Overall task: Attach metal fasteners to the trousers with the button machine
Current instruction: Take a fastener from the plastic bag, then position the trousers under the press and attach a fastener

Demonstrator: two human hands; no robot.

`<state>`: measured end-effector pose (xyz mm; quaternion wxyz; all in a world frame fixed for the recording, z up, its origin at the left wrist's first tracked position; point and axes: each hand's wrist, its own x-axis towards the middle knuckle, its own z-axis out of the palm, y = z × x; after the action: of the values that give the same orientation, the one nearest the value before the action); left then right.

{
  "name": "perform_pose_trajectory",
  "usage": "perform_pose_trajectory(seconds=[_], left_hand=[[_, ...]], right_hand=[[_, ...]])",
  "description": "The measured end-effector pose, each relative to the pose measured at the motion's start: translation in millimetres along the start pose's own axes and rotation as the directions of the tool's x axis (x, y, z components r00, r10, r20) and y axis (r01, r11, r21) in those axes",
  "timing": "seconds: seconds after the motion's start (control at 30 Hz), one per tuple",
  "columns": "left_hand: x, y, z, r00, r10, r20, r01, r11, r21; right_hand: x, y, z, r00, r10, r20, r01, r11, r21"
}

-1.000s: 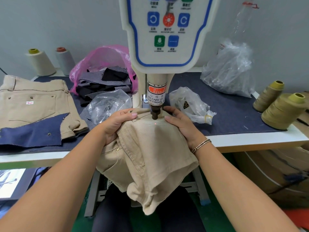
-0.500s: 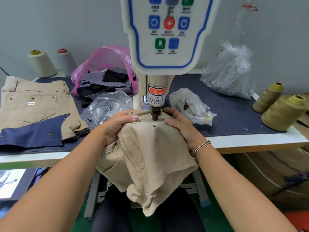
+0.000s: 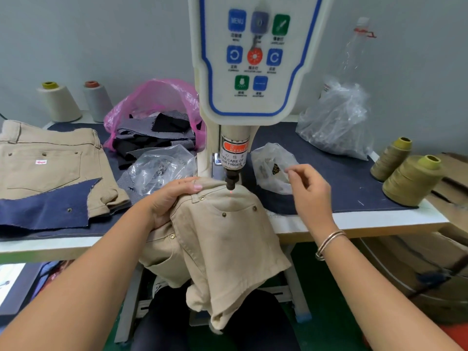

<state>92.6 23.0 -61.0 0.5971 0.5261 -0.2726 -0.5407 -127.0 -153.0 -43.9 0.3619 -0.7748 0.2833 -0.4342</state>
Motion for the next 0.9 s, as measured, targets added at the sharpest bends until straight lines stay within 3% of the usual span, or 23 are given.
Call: perform_pose_trajectory(seconds=[0.07, 0.13, 0.2, 0.23, 0.4, 0.53, 0.7, 0.9], left_hand=[[-2, -1, -3, 1.000, -0.007, 0.023, 0.008, 1.000, -0.030], [-6, -1, -5, 0.997, -0.024, 0.080, 0.029, 0.998, -0.060], [-9, -2, -8, 0.990, -0.050, 0.131, 0.062, 0.994, -0.092], [-9, -1, -9, 0.989, -0.058, 0.137, 0.073, 0.992, -0.106], [-3, 0, -5, 0.993, -0.120, 0.011, 0.120, 0.988, -0.093], [0, -1, -2, 0.985, -0.145, -0.093, 0.137, 0.987, -0.086], [0, -1, -1, 0.992, -0.128, -0.022, 0.125, 0.988, -0.095], [2, -1, -3, 0.992, -0.128, -0.003, 0.127, 0.986, -0.113]], right_hand=[[23, 3, -9, 0.997, -0.011, 0.071, 0.038, 0.922, -0.386], [42, 8, -7, 0.966, 0.053, 0.255, 0.154, 0.671, -0.725], [53, 11, 6, 0.917, 0.093, 0.387, 0.310, 0.442, -0.842], [58, 13, 13, 0.904, 0.116, 0.410, 0.339, 0.387, -0.857], [73, 18, 45, 0.888, 0.295, 0.353, 0.242, 0.352, -0.904], [80, 14, 55, 0.859, 0.353, 0.370, 0.276, 0.290, -0.917], [74, 18, 53, 0.883, 0.265, 0.389, 0.305, 0.306, -0.902], [76, 10, 53, 0.841, 0.362, 0.402, 0.314, 0.278, -0.908]])
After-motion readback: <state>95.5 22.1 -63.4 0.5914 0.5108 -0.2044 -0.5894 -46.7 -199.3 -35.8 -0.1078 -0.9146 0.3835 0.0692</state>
